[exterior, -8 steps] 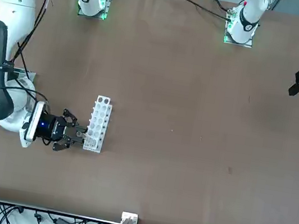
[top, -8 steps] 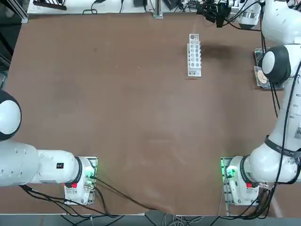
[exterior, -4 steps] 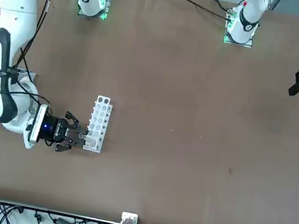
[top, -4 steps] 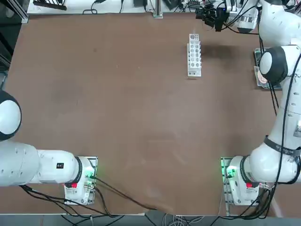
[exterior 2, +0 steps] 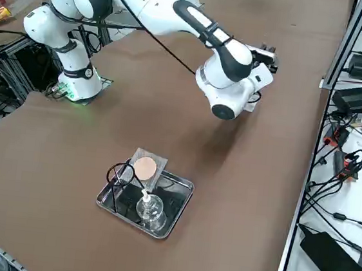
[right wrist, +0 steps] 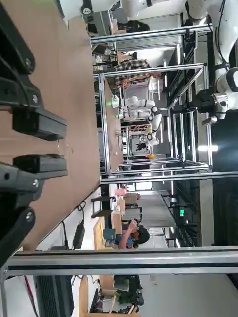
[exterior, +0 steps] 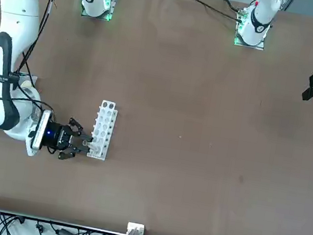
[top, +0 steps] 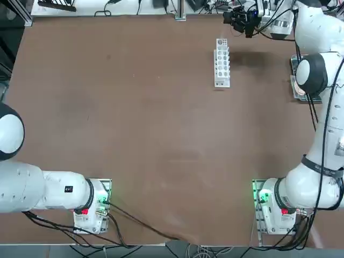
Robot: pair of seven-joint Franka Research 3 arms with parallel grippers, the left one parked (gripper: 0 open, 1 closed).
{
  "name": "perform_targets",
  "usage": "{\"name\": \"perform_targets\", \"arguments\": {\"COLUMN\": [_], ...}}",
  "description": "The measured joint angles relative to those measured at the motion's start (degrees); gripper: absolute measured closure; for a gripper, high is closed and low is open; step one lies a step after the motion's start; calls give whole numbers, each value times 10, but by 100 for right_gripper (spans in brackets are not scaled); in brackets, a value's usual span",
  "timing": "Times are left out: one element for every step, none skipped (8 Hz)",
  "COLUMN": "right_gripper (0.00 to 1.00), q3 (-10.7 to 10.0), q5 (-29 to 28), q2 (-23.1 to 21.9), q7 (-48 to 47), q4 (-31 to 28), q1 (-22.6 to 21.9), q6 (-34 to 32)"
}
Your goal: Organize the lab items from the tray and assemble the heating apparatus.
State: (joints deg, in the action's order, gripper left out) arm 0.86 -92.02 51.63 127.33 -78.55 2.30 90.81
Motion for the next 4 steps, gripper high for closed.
{"name": "perform_targets", "arguments": {"right_gripper": [78, 78, 78, 78], "q3": [0, 0, 0, 0], "q5": [0, 1, 1, 1], "q2": [4, 6, 8, 11], "q7": [7, 16, 24, 32], "q4": [0, 0, 0, 0], "q1": [0, 0, -1, -1], "q6": [0, 0, 0, 0]}}
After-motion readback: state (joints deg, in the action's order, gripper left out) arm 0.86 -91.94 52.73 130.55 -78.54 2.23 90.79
